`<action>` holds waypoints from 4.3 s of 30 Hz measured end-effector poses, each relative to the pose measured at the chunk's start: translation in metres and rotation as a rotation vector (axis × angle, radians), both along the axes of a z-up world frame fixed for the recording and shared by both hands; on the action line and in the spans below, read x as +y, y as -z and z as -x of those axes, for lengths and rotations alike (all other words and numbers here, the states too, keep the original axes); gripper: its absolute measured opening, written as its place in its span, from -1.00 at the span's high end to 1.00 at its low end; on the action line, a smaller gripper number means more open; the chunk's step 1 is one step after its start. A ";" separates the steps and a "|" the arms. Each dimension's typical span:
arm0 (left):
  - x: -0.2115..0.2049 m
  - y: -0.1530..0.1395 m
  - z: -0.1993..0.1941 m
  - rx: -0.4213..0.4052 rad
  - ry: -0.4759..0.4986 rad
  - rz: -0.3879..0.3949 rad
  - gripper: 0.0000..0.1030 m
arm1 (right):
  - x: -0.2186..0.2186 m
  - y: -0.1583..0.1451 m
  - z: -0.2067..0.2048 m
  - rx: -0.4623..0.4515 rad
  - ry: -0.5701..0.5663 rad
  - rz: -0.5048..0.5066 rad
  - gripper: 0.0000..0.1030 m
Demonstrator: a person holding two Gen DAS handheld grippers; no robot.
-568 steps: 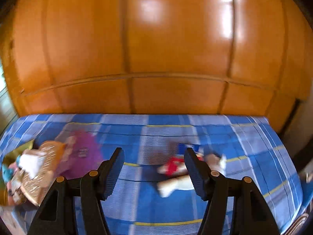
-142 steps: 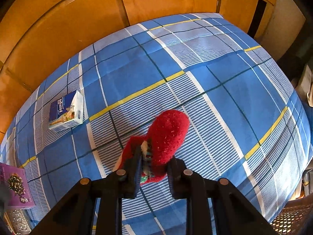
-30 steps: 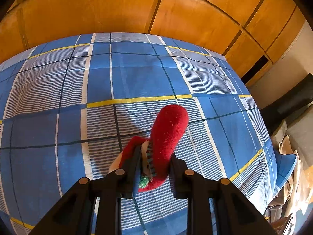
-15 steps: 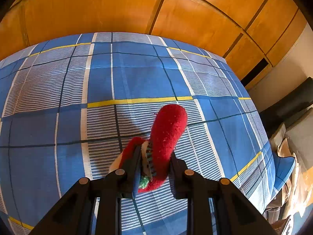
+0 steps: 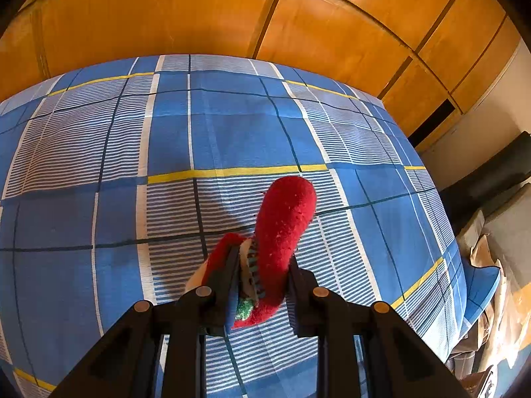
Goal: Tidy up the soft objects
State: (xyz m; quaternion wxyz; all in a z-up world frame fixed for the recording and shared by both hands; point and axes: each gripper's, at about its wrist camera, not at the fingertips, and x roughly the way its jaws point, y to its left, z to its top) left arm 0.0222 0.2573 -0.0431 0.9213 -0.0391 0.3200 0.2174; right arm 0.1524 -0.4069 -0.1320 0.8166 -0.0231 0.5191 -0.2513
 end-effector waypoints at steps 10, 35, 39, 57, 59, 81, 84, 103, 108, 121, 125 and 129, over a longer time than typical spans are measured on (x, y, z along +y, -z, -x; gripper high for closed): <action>-0.033 -0.027 0.043 -0.063 0.055 -0.059 -0.99 | 0.000 0.000 0.000 0.000 0.001 -0.001 0.56; -0.055 -0.016 0.071 -0.026 0.152 -0.036 -0.99 | -0.005 -0.010 -0.008 -0.052 0.033 -0.212 0.65; -0.053 -0.009 0.070 -0.010 0.156 -0.024 -0.99 | 0.010 -0.020 -0.022 -0.048 -0.003 -0.209 0.65; -0.048 -0.006 0.074 -0.009 0.154 -0.011 -0.99 | 0.182 -0.164 -0.105 -0.228 -0.392 -0.130 0.65; -0.048 -0.005 0.074 -0.008 0.153 -0.007 -0.99 | 0.211 -0.177 -0.109 -0.248 -0.450 -0.132 0.65; -0.029 0.001 0.081 -0.011 0.112 0.023 -0.99 | 0.503 -0.170 -0.003 -0.166 -1.192 -0.311 0.65; -0.024 0.002 0.083 -0.010 0.094 0.030 -0.99 | 0.521 -0.146 0.016 -0.076 -1.231 -0.383 0.65; 0.002 -0.005 0.090 -0.048 0.001 0.077 -0.99 | 0.569 -0.068 0.041 -0.073 -1.149 -0.340 -0.26; 0.001 -0.008 0.091 -0.048 -0.015 0.071 -0.99 | 0.556 -0.088 0.063 -0.169 -1.131 -0.337 -0.32; -0.010 -0.016 0.098 -0.085 0.000 0.070 -0.99 | 0.517 -0.088 0.096 -0.246 -1.020 -0.392 -0.32; -0.011 -0.018 0.099 -0.091 0.000 0.072 -0.99 | 0.508 -0.089 0.107 -0.301 -0.966 -0.353 -0.32; -0.014 -0.019 0.100 -0.088 -0.002 0.066 -0.99 | 0.502 -0.091 0.112 -0.343 -0.929 -0.314 -0.32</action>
